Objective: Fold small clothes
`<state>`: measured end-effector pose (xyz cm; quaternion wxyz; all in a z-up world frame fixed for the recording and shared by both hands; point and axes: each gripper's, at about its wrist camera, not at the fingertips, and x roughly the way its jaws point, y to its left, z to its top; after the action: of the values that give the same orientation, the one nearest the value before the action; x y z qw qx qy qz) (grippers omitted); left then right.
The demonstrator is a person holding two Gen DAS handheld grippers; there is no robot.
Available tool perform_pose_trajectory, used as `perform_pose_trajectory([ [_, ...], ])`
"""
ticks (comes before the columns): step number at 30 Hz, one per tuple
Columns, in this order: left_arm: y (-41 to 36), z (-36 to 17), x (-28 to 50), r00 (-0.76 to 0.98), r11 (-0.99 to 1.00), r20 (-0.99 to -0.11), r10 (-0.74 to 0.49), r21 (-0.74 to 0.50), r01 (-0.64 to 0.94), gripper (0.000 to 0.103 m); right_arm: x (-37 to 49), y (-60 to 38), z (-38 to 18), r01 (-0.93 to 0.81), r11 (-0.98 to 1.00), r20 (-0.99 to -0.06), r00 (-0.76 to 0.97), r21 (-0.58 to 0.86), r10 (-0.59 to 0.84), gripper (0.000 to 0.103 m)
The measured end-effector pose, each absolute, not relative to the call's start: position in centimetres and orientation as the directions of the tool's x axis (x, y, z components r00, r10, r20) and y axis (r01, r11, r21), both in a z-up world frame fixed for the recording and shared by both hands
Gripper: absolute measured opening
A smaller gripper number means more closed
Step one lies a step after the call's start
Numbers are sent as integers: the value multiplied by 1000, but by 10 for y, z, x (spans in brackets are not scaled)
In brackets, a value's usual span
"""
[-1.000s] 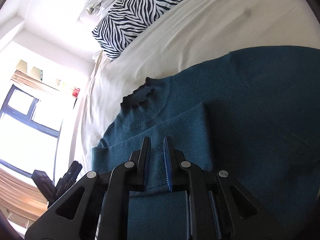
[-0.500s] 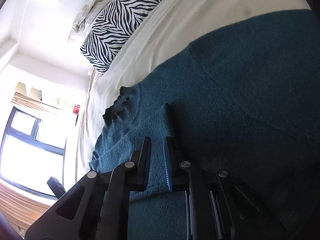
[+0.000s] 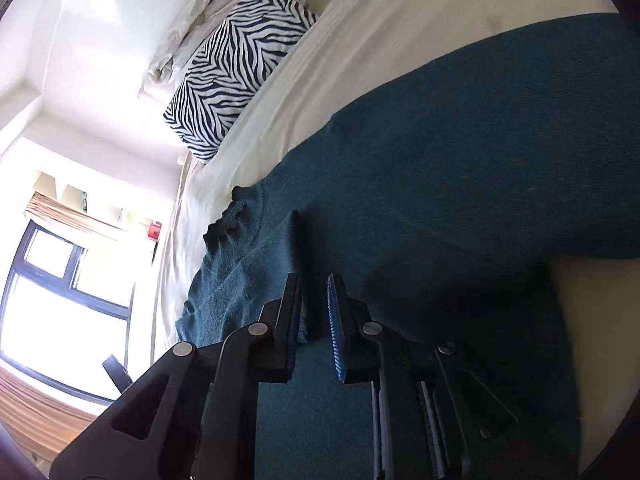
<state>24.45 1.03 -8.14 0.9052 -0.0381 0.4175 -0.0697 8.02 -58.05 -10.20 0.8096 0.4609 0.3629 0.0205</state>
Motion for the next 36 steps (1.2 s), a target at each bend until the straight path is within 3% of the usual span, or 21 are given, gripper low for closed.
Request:
perform_pose_trajectory([
  [1, 8, -75, 236, 651, 985, -740, -170, -132, 106, 79, 58, -603, -101, 331, 553, -565, 756, 765, 329, 26],
  [2, 6, -68, 227, 662, 983, -727, -181, -137, 119, 79, 35, -625, -101, 377, 530, -577, 767, 759, 281, 37],
  [3, 3, -61, 217, 671, 980, -715, -199, -148, 132, 79, 11, -647, -103, 440, 500, -600, 770, 746, 217, 56],
  [4, -1, -55, 210, 671, 975, -707, -222, -167, 146, 79, -15, -670, -105, 486, 457, -605, 782, 745, 154, 59],
  [9, -22, -49, 180, 623, 939, -703, -342, -286, 191, 81, -112, -754, -121, 535, 197, -547, 837, 822, 10, 58],
  [14, -50, -68, 164, 534, 914, -742, -404, -353, 200, 81, -151, -798, -125, 548, 78, -539, 835, 833, -110, 57],
  [16, -57, -73, 162, 507, 904, -750, -425, -378, 200, 81, -147, -814, -132, 538, 59, -530, 841, 841, -106, 56],
  [22, -67, -72, 164, 480, 879, -738, -474, -429, 208, 81, -138, -859, -136, 564, 36, -551, 817, 825, -167, 39],
  [26, -61, -70, 167, 477, 864, -725, -497, -464, 196, 81, -111, -857, -117, 604, 108, -586, 795, 790, -158, 16],
  [31, -51, -68, 168, 474, 840, -704, -529, -513, 175, 81, -30, -763, -34, 536, 549, -596, 799, 641, -84, 12],
  [36, -41, -67, 169, 461, 786, -661, -593, -598, 153, 81, 53, -590, 5, 229, 888, -636, 767, 398, 87, 12],
])
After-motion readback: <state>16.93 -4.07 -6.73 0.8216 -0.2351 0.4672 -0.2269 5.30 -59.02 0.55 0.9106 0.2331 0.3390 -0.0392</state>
